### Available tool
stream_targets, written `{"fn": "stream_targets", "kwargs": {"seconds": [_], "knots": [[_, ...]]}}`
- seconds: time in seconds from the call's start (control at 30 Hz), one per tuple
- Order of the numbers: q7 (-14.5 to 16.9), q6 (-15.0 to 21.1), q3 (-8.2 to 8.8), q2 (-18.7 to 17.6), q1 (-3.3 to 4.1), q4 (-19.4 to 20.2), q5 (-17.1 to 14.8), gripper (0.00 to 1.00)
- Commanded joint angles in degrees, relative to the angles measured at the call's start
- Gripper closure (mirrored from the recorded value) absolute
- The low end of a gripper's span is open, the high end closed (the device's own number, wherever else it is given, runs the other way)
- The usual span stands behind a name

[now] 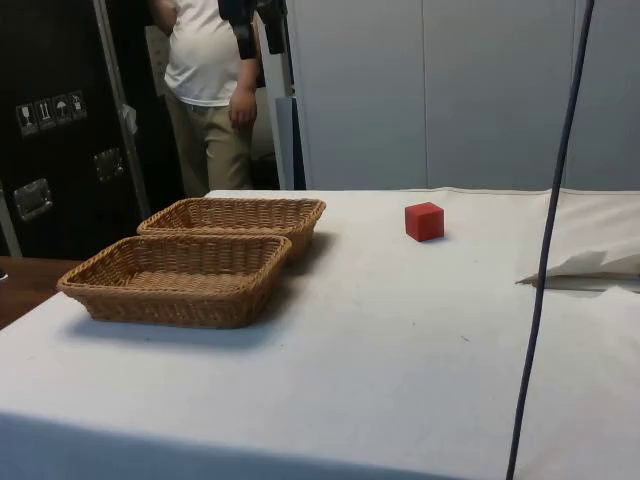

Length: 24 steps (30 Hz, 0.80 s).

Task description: Pick up the red cube and place it into the right basket.

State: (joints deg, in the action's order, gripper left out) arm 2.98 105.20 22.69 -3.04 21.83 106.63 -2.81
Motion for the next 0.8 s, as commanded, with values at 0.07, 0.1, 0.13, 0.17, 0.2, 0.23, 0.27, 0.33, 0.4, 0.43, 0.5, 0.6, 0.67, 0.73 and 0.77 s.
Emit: {"fn": "stream_targets", "kwargs": {"seconds": [0.07, 0.1, 0.13, 0.17, 0.2, 0.23, 0.27, 0.33, 0.4, 0.43, 0.5, 0.6, 0.67, 0.73, 0.77], "knots": [[-0.29, 0.40, 0.11, 1.03, -0.11, 1.26, 0.74, 0.00], [-0.40, 0.52, 0.11, 1.26, -0.11, 1.60, 0.86, 0.00], [-0.69, 0.69, 0.11, 1.72, -0.17, 2.35, 1.26, 0.00], [-0.80, 0.86, 0.11, 2.01, -0.23, 2.81, 1.49, 0.00], [-0.92, 1.03, 0.11, 2.29, -0.23, 3.32, 1.72, 0.00], [-1.03, 1.20, 0.11, 2.58, -0.23, 3.78, 1.89, 0.00], [-0.52, 0.40, 0.11, 2.12, -0.29, 3.27, 1.20, 0.00], [-1.43, 1.72, 0.11, 3.44, -0.29, 5.21, 2.52, 0.00], [-1.55, 1.83, 0.11, 3.72, -0.34, 5.67, 2.75, 0.00], [-1.78, 2.23, 0.11, 4.30, -0.40, 6.59, 3.15, 0.00], [-2.06, 2.58, 0.11, 4.87, -0.46, 7.56, 3.61, 0.00], [-2.46, 3.09, 0.11, 5.73, -0.63, 9.05, 4.30, 0.00], [-2.69, 3.44, 0.06, 6.25, -0.69, 9.97, 4.76, 0.00], [-3.04, 3.90, 0.11, 6.88, -0.74, 11.00, 5.21, 0.00], [-3.15, 4.07, 0.11, 7.10, -0.80, 11.40, 5.39, 0.00]]}}
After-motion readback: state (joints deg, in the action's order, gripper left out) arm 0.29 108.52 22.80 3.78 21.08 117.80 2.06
